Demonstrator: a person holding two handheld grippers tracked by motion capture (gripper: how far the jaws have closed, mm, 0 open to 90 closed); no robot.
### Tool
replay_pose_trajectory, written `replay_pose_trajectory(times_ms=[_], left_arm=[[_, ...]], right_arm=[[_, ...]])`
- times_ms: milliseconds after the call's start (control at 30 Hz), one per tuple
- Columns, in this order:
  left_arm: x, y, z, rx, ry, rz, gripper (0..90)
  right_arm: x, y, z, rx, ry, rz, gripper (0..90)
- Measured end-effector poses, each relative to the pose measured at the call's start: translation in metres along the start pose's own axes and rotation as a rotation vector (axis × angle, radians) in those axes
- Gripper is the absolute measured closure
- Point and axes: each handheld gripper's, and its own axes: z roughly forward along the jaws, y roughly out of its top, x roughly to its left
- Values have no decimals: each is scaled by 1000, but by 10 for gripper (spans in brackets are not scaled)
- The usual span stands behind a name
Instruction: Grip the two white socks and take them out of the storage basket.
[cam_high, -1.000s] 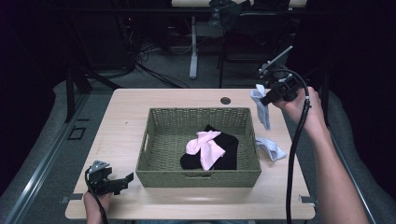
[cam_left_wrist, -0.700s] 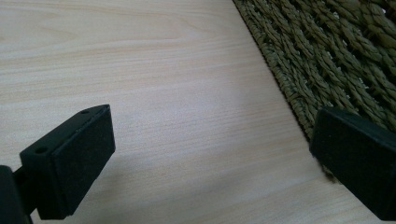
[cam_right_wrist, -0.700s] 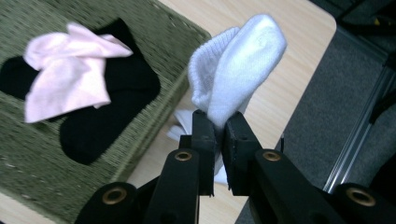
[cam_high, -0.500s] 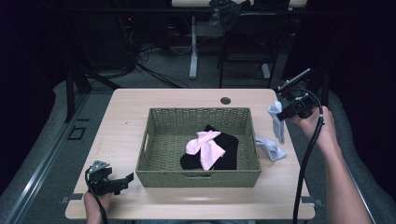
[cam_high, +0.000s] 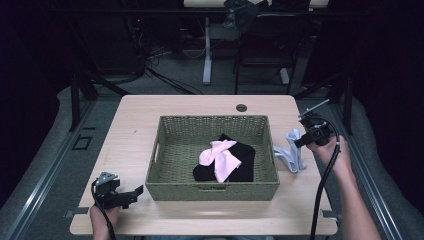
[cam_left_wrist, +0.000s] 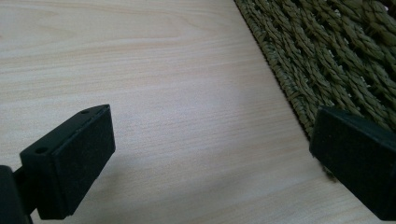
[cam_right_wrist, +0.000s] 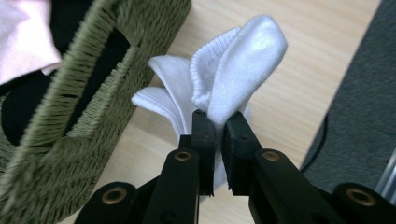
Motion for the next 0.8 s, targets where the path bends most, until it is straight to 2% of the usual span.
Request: replay_pose_trajectory(times_ms=[33,100,200,233,267,300,400,500,533,600,633,667,700,733,767,800], left_arm=[[0,0,0,-2,1,1,3],[0,0,0,-2,2,2,3],[0,0,0,-1,1,2,3],[0,0,0,0,-2,2,3],[0,0,0,-1,-2,3,3],[0,0,0,0,-3,3,3],[0,0,0,0,-4,5,3],[0,0,0,0,-4,5,4],[0,0,0,-2,-3,4,4],[0,0,0,-4,-8,6,4],[-1,0,0,-5,-8,7,4],[-1,0,0,-5,-8,7,4],[0,0,0,-5,-8,5,4],[0,0,0,-5,-8,5,4],[0,0,0,-4,-7,5,4],[0,0,0,-6,-7,5,4]], right_arm=[[0,0,0,0,0,0,843],[0,-4,15,9,13,9,842],[0,-6,24,18,17,14,841],[1,-8,34,28,18,10,841],[1,-8,34,28,18,10,841],[3,-10,43,40,8,12,840],[2,-12,50,45,17,14,839],[2,-14,61,56,1,13,837],[3,-15,67,48,13,23,833],[3,-16,68,56,3,19,830],[5,-17,69,32,-1,37,818],[3,-17,67,46,10,22,795],[4,-18,63,21,-2,35,701],[4,-18,63,21,-2,35,701],[4,-19,60,25,1,24,645],[6,-20,58,3,-3,35,578]])
